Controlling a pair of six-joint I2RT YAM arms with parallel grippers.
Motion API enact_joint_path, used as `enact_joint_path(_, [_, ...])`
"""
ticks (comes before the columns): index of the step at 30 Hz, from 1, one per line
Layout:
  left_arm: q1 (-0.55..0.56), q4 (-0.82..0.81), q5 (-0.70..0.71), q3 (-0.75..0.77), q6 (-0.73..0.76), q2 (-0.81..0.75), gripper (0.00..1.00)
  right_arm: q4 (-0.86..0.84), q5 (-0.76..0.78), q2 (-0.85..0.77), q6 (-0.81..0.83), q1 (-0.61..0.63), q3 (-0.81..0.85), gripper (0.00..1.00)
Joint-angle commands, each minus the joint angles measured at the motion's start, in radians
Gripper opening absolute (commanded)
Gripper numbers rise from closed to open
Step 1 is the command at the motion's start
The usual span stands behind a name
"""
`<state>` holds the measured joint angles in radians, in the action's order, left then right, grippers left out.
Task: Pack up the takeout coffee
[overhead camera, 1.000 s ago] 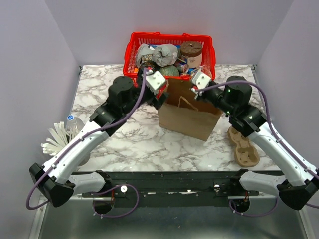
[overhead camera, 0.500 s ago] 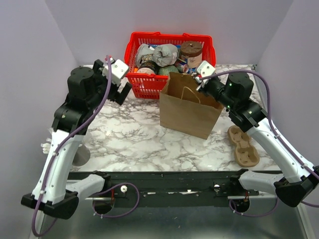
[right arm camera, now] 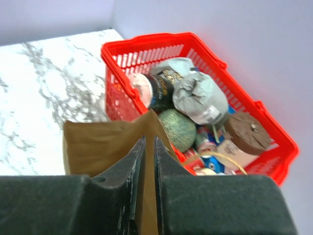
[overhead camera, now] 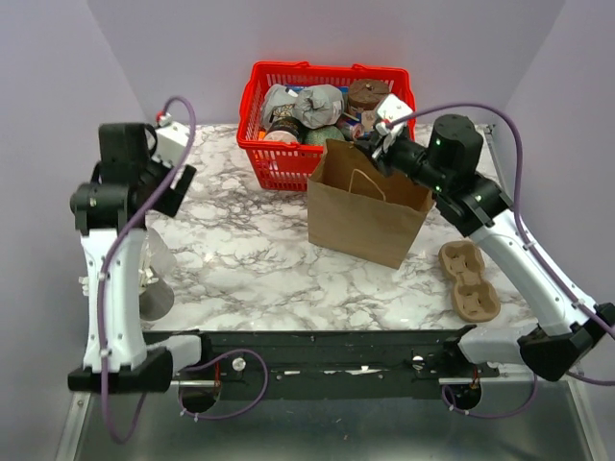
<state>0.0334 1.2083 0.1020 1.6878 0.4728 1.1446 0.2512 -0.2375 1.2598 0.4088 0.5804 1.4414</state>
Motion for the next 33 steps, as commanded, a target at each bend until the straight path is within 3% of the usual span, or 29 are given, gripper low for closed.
enact_joint_path(1, [-0.153,0.207,0.096,0.168,-0.043,0.153,0.89,0.121,-0.149,0.097,-0.102,-0.005,0.135,0.22])
enact_joint_path(5, [-0.217,0.203,0.202,0.115,-0.039,0.135,0.88,0.218,-0.210,0.197,-0.145,-0.005,0.256,0.27])
enact_joint_path(8, [-0.297,0.212,0.194,0.063,-0.031,0.098,0.86,0.313,-0.267,0.265,-0.157,-0.005,0.351,0.32])
enact_joint_path(11, [-0.362,0.258,0.084,0.021,-0.025,0.083,0.83,0.430,-0.330,0.331,-0.148,-0.005,0.456,0.35])
enact_joint_path(18, [-0.375,0.243,-0.101,-0.153,-0.030,0.041,0.68,0.614,-0.345,0.427,-0.130,-0.005,0.608,0.37])
enact_joint_path(24, [-0.375,0.186,-0.139,-0.247,-0.019,0.040,0.63,0.680,-0.333,0.455,-0.128,-0.005,0.660,0.37])
enact_joint_path(33, [-0.377,0.194,-0.183,-0.182,-0.037,0.067,0.59,0.652,-0.316,0.417,-0.130,-0.005,0.574,0.37])
